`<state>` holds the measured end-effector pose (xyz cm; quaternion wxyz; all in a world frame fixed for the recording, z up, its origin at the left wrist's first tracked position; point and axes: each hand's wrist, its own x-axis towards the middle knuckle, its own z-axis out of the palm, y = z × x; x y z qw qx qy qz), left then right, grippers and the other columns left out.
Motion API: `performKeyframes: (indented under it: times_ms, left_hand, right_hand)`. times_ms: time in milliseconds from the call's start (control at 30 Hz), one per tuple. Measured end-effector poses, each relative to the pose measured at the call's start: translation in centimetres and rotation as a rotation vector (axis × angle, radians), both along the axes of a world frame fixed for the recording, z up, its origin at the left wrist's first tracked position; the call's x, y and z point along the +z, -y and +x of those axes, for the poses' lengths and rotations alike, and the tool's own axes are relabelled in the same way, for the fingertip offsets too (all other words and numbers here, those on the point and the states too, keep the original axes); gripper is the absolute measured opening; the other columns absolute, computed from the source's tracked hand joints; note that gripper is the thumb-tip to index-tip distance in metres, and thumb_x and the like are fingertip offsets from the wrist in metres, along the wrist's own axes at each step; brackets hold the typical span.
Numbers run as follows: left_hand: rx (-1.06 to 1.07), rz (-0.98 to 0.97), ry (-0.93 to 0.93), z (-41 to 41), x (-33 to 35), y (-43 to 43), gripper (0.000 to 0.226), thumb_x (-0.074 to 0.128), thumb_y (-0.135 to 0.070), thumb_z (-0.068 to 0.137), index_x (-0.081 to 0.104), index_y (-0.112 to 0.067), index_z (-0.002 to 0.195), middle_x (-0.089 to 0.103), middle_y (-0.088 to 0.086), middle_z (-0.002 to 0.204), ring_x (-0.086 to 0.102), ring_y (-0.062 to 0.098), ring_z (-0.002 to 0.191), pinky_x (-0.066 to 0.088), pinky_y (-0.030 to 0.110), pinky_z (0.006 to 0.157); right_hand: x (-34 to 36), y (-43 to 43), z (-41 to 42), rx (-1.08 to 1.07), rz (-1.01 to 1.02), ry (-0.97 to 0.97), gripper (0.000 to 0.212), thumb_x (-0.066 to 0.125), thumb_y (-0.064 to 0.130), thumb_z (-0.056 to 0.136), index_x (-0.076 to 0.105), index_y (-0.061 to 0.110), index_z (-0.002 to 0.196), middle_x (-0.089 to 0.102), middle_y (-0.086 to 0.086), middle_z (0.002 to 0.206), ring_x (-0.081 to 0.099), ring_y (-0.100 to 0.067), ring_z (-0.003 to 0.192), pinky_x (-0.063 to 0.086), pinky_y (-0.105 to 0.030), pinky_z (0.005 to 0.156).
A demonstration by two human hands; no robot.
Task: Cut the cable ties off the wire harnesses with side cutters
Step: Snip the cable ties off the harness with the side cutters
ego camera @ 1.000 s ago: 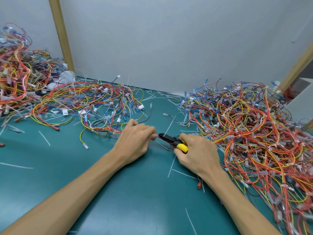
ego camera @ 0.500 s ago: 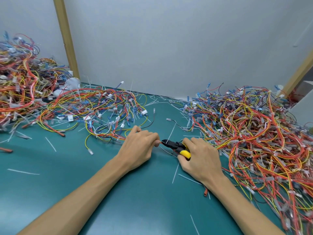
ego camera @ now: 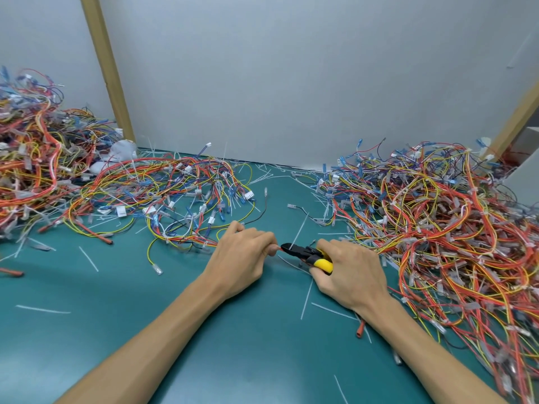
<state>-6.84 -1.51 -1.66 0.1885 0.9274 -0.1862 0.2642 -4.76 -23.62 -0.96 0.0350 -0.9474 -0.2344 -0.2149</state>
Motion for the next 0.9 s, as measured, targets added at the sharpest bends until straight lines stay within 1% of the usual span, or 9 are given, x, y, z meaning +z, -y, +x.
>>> performKeyframes:
  times_ms: [67,167,233,367,500,633,700,800,900]
  left_hand:
    - [-0.009,-0.006,-0.022,0.06,0.04,0.0,0.019,0.056,-0.019,0.096,0.061,-0.017,0.078,0.064,-0.006,0.07,0.054,0.024,0.065,0.031,0.031,0.074]
    - [-0.028,-0.012,-0.04,0.23,-0.04,-0.04,0.019,0.053,-0.02,0.097,0.061,-0.017,0.08,0.065,-0.007,0.073,0.054,0.024,0.067,0.031,0.03,0.074]
    - [-0.033,-0.014,-0.059,0.28,-0.08,-0.04,0.019,0.052,-0.021,0.097,0.061,-0.017,0.081,0.066,-0.007,0.074,0.055,0.024,0.069,0.033,0.032,0.075]
    - [-0.043,-0.021,-0.061,0.09,0.07,-0.05,0.017,0.054,-0.017,0.095,0.064,-0.017,0.081,0.065,-0.007,0.071,0.055,0.021,0.067,0.035,0.035,0.074]
    - [-0.035,-0.004,-0.068,0.17,-0.03,-0.15,0.022,0.046,-0.023,0.095,0.064,-0.018,0.082,0.064,-0.006,0.071,0.055,0.023,0.067,0.031,0.033,0.074]
    - [-0.022,-0.008,-0.039,0.27,-0.16,-0.24,0.016,0.056,-0.017,0.095,0.065,-0.018,0.082,0.063,-0.004,0.068,0.053,0.025,0.065,0.029,0.033,0.074]
    - [-0.025,-0.011,-0.033,0.24,-0.16,-0.18,0.015,0.058,-0.016,0.095,0.065,-0.017,0.082,0.062,-0.004,0.067,0.052,0.025,0.064,0.031,0.034,0.073]
    - [-0.038,-0.012,-0.027,0.25,-0.15,-0.17,0.015,0.057,-0.015,0.095,0.065,-0.016,0.082,0.064,-0.005,0.069,0.053,0.023,0.065,0.029,0.033,0.073]
    - [-0.043,-0.014,-0.034,0.21,-0.14,-0.2,0.016,0.055,-0.016,0.095,0.066,-0.016,0.083,0.066,-0.006,0.072,0.055,0.023,0.067,0.029,0.032,0.074]
  right_hand:
    - [0.09,-0.06,0.0,-0.003,0.01,-0.002,0.028,0.052,0.052,0.071,0.055,0.025,0.075,0.054,0.007,0.058,0.051,-0.02,0.056,0.029,-0.027,0.05]
    - [0.06,0.01,0.1,-0.001,0.02,0.017,0.027,0.054,0.05,0.07,0.055,0.024,0.075,0.054,0.007,0.058,0.051,-0.021,0.056,0.031,-0.027,0.049]
    - [-0.03,0.21,0.17,0.01,0.023,0.027,0.027,0.056,0.048,0.07,0.057,0.022,0.078,0.055,0.006,0.062,0.052,-0.022,0.059,0.033,-0.028,0.052]
    - [0.1,0.54,0.28,0.037,0.014,0.029,0.026,0.063,0.044,0.071,0.059,0.021,0.083,0.056,0.004,0.069,0.052,-0.021,0.066,0.031,-0.027,0.058]
    - [0.1,0.65,0.31,0.045,0.018,0.008,0.032,0.063,0.042,0.072,0.063,0.018,0.092,0.059,0.001,0.079,0.052,-0.023,0.074,0.041,-0.032,0.063]
    - [0.2,0.6,0.27,0.043,0.015,0.029,0.034,0.066,0.041,0.071,0.065,0.017,0.095,0.06,-0.001,0.081,0.053,-0.024,0.076,0.044,-0.033,0.066]
    - [0.17,0.65,0.28,0.047,0.009,0.046,0.032,0.07,0.04,0.07,0.064,0.017,0.092,0.061,0.0,0.079,0.053,-0.024,0.074,0.04,-0.031,0.064]
    - [0.18,0.7,0.25,0.045,-0.007,0.078,0.029,0.074,0.04,0.069,0.061,0.018,0.083,0.059,0.001,0.071,0.051,-0.023,0.068,0.03,-0.027,0.061]
    - [0.28,0.72,0.16,0.052,-0.023,0.083,0.029,0.075,0.039,0.067,0.059,0.018,0.079,0.056,0.002,0.067,0.05,-0.023,0.064,0.028,-0.027,0.059]
